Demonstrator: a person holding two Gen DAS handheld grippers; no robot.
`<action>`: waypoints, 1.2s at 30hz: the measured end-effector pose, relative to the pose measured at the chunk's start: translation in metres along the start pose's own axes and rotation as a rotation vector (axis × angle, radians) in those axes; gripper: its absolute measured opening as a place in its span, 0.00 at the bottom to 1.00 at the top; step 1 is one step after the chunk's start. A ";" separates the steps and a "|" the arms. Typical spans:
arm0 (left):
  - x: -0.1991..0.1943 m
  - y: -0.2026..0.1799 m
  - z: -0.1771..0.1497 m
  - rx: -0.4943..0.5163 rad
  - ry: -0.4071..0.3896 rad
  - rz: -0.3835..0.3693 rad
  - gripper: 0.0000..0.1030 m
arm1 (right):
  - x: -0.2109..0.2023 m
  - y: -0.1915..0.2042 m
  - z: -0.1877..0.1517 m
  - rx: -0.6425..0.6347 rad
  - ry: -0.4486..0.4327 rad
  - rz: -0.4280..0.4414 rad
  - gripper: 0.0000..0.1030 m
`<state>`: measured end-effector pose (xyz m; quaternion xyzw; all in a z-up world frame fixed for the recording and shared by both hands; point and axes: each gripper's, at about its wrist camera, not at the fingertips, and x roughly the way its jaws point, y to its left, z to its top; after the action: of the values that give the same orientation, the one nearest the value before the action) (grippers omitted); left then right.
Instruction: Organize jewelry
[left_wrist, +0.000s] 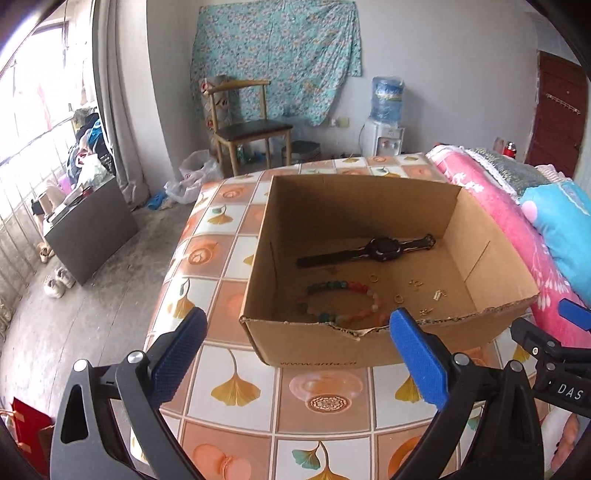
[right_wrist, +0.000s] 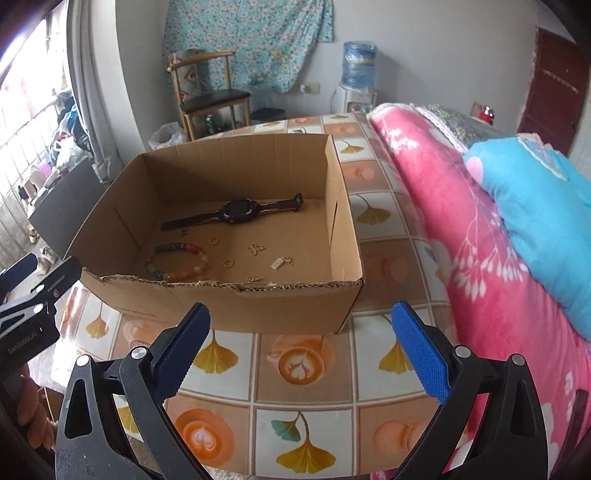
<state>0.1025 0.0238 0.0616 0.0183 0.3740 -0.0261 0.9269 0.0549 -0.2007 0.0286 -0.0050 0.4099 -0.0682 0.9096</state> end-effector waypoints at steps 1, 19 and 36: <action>0.003 0.000 0.000 -0.003 0.015 0.003 0.95 | -0.001 0.001 0.001 0.001 0.002 0.002 0.92; 0.013 0.001 0.001 -0.037 0.073 0.009 0.95 | 0.007 0.006 0.005 0.007 0.033 0.015 0.92; 0.014 0.000 0.001 -0.053 0.091 0.003 0.95 | 0.008 0.005 0.005 0.021 0.033 0.020 0.92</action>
<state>0.1129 0.0232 0.0527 -0.0046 0.4164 -0.0141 0.9091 0.0643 -0.1969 0.0258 0.0097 0.4240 -0.0633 0.9034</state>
